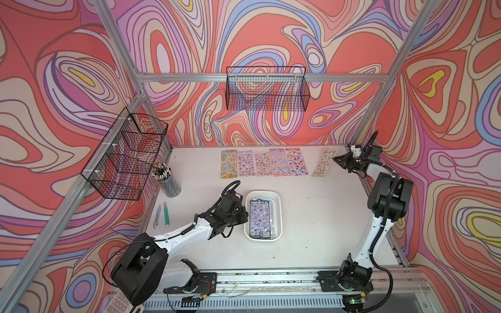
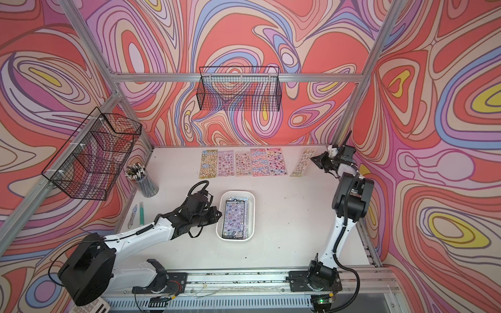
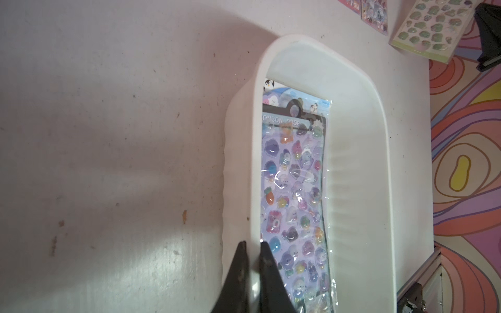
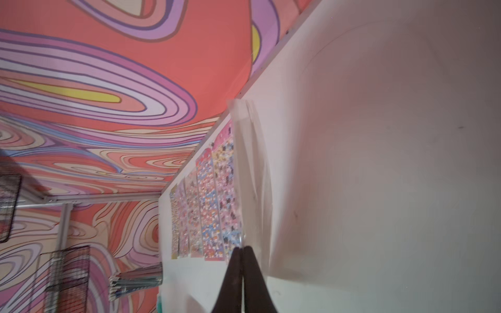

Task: Take the stickers out of the storage box
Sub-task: Place the sticker at the center of the board.

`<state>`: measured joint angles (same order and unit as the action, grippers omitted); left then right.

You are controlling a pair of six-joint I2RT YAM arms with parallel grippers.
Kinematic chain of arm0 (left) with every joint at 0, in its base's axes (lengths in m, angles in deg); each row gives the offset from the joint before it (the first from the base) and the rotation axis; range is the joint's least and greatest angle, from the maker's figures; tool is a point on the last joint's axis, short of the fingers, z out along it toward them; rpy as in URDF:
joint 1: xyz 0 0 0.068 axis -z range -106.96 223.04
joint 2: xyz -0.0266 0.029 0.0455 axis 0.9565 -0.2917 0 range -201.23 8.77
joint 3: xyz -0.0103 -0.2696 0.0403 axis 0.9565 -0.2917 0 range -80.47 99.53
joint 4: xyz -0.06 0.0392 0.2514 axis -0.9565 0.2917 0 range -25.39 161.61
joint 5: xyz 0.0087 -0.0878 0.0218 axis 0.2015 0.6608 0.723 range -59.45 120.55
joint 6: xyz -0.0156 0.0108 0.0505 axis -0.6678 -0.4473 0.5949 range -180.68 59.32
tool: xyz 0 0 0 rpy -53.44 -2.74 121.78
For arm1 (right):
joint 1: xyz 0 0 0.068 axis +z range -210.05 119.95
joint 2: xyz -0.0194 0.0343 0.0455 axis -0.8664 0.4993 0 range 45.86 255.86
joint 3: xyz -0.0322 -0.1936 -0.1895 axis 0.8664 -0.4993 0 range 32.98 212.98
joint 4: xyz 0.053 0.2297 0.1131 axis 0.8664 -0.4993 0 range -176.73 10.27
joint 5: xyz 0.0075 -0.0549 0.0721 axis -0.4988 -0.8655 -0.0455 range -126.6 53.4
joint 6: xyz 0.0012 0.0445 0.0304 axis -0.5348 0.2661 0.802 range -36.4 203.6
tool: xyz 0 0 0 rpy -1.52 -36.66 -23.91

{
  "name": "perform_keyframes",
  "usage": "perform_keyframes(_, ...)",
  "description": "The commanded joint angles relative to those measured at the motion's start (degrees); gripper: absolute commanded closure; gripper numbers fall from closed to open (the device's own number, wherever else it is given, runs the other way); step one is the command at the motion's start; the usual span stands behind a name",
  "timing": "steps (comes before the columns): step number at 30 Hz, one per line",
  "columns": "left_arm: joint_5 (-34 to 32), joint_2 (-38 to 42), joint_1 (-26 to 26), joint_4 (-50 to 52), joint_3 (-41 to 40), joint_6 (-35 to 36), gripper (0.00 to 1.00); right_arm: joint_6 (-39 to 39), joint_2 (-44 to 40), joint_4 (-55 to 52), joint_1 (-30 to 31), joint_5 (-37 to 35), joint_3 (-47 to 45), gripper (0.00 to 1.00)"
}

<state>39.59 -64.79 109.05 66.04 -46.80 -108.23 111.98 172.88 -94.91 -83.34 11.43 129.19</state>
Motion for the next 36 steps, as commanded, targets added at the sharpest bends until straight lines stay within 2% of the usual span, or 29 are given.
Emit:
perform_keyframes(1,0.7,0.2,-0.2,-2.0,1.8,1.1,0.89,-8.2,2.1,-9.8,0.1,-11.8,4.1,1.00)
perform_keyframes(8,-0.3,0.3,-0.2,-1.0,2.3,2.0,0.89,-11.4,5.8,-16.8,0.4,-26.8,9.6,1.00)
perform_keyframes(11,-0.5,0.1,-0.2,-0.6,2.6,2.3,0.89,-11.5,7.0,-17.8,0.4,-30.3,11.1,0.98)
perform_keyframes(17,-0.8,-0.2,-0.2,0.0,2.5,2.4,0.89,-10.4,9.8,-20.5,0.5,-33.0,14.8,0.67)
perform_keyframes(21,-1.2,0.3,-0.2,0.1,2.1,2.3,0.89,-8.6,10.3,-20.7,0.5,-34.9,15.0,0.56)
perform_keyframes(32,-1.6,0.0,-0.2,-0.3,2.2,2.5,0.89,-0.6,11.1,-11.5,1.5,-26.8,10.9,0.53)
perform_keyframes(36,-1.7,0.0,-0.2,-0.3,2.3,2.5,0.89,2.0,12.8,-9.2,2.6,-25.9,11.2,0.52)
